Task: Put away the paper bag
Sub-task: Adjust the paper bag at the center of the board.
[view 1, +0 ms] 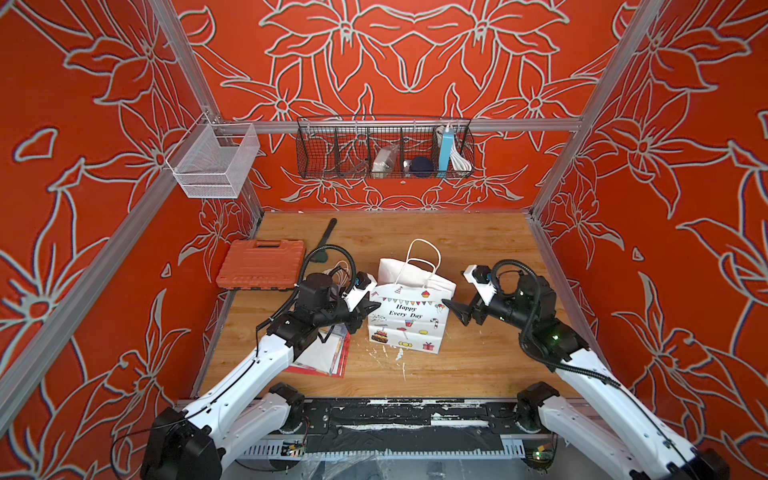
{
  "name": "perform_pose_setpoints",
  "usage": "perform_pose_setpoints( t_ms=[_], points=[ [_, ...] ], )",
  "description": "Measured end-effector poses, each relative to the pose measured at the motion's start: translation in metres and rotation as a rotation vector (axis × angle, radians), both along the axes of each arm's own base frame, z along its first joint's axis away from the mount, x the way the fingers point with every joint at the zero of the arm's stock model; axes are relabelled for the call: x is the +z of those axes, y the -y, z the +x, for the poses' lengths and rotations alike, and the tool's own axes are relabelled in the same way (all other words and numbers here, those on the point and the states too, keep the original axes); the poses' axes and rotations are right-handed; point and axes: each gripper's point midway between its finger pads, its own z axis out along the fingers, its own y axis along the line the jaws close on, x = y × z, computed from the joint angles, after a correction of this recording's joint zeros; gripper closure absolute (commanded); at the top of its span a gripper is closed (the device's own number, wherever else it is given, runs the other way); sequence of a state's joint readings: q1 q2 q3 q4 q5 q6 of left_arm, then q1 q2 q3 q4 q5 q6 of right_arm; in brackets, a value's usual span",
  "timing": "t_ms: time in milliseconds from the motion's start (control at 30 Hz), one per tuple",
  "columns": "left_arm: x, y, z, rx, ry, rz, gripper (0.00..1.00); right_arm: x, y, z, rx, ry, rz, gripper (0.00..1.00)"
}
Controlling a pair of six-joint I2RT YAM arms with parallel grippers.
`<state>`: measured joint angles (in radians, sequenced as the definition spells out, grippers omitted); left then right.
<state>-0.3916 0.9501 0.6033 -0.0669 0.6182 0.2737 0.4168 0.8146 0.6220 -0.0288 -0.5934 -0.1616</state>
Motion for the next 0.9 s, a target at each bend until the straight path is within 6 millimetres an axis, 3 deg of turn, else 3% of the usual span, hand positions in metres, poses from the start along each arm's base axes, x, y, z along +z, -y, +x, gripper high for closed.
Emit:
perform_pose_setpoints(
  t_ms=[267,433,633,800,900],
  points=[
    [0.004,0.001,0.002,0.017,-0.017,-0.029,0.85,-0.003,-0.03,-0.008,0.199,-0.095,0.061,0.31],
    [0.009,0.001,0.006,0.052,-0.044,-0.069,0.85,0.0,-0.041,-0.013,0.252,-0.099,0.086,0.41],
    [0.007,0.0,0.011,0.087,-0.076,-0.081,0.85,0.007,-0.047,-0.015,0.277,-0.073,0.107,0.56],
    [0.006,0.0,0.013,0.102,-0.097,-0.096,0.85,0.006,-0.049,-0.011,0.277,-0.07,0.11,0.64],
    [0.008,0.001,0.014,0.107,-0.101,-0.105,0.84,0.002,-0.05,-0.009,0.273,-0.082,0.107,0.75]
  ],
)
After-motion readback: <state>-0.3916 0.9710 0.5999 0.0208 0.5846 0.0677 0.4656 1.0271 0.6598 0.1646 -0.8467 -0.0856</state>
